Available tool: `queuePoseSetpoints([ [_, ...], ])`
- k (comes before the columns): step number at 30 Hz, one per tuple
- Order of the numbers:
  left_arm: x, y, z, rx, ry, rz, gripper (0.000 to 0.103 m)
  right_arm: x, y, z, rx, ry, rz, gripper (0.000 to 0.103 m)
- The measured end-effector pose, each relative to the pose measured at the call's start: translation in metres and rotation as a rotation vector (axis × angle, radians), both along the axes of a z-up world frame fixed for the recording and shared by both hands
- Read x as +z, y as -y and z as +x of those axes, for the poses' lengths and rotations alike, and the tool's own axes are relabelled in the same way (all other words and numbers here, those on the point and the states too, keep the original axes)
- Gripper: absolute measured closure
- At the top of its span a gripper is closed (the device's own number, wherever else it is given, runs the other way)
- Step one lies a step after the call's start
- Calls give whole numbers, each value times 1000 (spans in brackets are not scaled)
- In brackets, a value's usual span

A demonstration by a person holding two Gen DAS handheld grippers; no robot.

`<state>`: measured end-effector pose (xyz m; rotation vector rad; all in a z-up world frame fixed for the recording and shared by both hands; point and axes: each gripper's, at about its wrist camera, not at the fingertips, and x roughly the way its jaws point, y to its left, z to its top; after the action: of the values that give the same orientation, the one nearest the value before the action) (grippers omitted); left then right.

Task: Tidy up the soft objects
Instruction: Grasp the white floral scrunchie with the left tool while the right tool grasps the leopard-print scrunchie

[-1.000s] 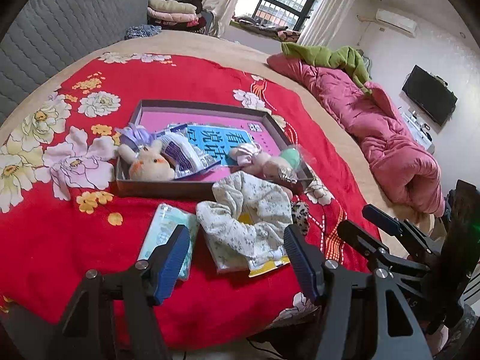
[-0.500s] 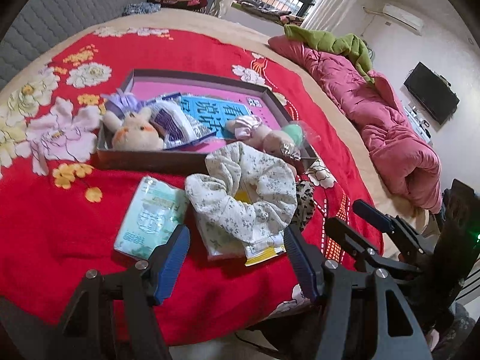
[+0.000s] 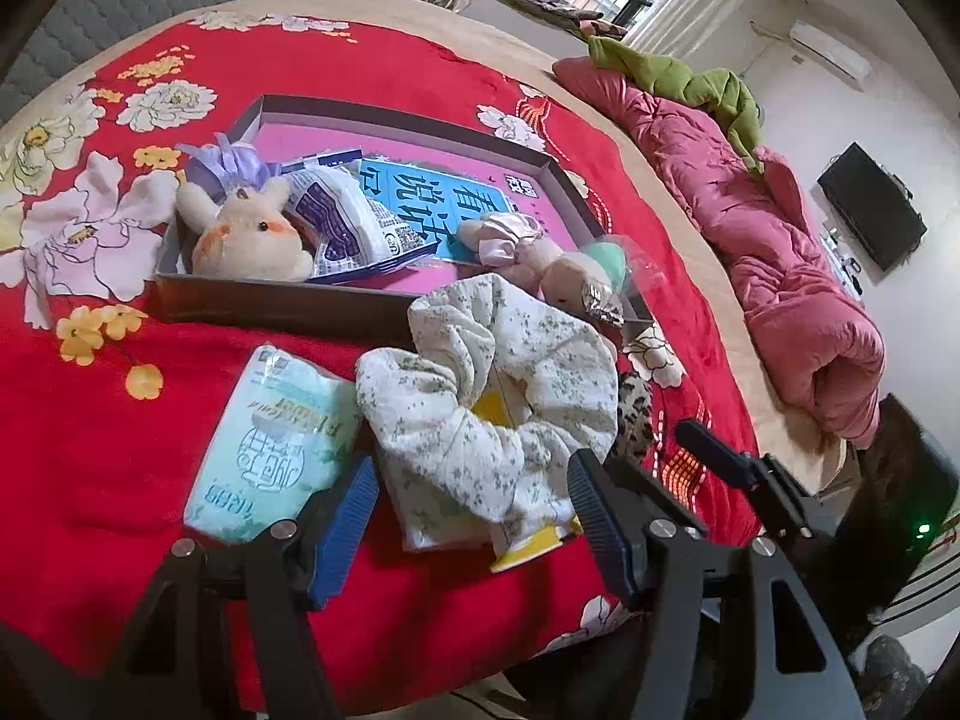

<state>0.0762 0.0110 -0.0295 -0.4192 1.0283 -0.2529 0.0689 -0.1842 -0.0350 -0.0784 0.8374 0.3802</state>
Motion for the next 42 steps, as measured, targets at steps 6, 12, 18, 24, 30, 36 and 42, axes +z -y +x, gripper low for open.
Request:
queuePoseSetpoints([
  [6, -4, -3, 12, 17, -17, -37, 38, -15, -3, 15, -7, -22, 13, 29],
  [12, -8, -2, 20, 16, -26, -39, 38, -22, 2, 27, -13, -42, 44, 46],
  [18, -10, -1, 24, 16, -30, -34, 39, -25, 10, 33, -14, -43, 67, 84],
  [24, -12, 0, 26, 16, -30, -22, 47, -20, 20, 36, -23, -28, 108, 90],
  [30, -11, 2, 29, 14, -22, -6, 54, -14, 28, 37, -38, 5, 117, 91],
  [36, -10, 2, 30, 10, -18, -18, 71, -9, 35, 37, -49, 17, 141, 91],
  [42, -4, -2, 26, 22, 1, -19, 84, -2, 39, 36, -53, 41, 149, 92],
])
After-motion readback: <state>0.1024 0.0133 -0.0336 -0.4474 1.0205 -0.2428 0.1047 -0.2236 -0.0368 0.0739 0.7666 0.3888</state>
